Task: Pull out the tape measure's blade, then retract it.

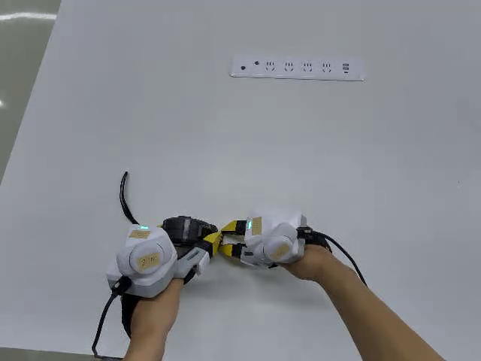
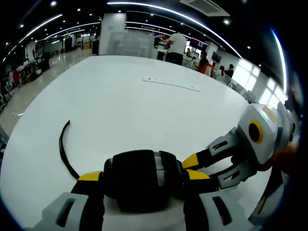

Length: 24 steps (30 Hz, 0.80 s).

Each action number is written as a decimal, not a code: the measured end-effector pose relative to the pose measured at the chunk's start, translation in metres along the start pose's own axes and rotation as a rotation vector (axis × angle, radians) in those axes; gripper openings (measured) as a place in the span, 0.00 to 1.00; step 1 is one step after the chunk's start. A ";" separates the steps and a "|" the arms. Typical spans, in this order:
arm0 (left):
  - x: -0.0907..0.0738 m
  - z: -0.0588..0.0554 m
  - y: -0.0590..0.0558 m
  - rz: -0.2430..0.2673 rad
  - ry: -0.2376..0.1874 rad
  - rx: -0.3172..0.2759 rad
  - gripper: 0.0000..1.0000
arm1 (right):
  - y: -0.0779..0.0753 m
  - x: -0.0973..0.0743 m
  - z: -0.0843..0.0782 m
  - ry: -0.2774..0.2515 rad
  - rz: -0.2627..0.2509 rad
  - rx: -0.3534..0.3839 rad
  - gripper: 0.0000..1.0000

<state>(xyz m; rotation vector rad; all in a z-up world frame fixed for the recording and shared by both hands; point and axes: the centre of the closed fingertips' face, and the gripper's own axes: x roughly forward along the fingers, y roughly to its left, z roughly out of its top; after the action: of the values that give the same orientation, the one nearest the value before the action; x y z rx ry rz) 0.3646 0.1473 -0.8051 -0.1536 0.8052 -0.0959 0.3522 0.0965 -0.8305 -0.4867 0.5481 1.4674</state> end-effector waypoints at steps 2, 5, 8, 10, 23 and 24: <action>0.000 0.000 0.000 -0.003 0.001 0.002 0.64 | -0.001 -0.001 0.000 0.002 -0.007 0.003 0.18; 0.000 0.000 0.000 -0.010 0.003 0.009 0.64 | -0.002 -0.001 0.000 0.005 -0.010 0.001 0.19; -0.001 0.000 -0.001 -0.019 0.002 0.026 0.64 | -0.001 -0.002 0.000 0.005 -0.010 -0.002 0.20; -0.003 0.002 -0.002 -0.025 -0.006 0.051 0.64 | 0.000 -0.004 -0.001 0.008 -0.012 -0.007 0.21; -0.008 -0.001 0.000 -0.056 0.004 0.113 0.68 | -0.007 -0.026 -0.008 0.016 -0.060 0.000 0.24; -0.009 -0.002 0.000 -0.061 0.003 0.122 0.68 | -0.008 -0.029 -0.009 0.017 -0.066 0.004 0.24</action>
<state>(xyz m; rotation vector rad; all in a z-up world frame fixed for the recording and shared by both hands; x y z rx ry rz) 0.3573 0.1484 -0.8002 -0.0623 0.7954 -0.2027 0.3585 0.0677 -0.8195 -0.5100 0.5437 1.4003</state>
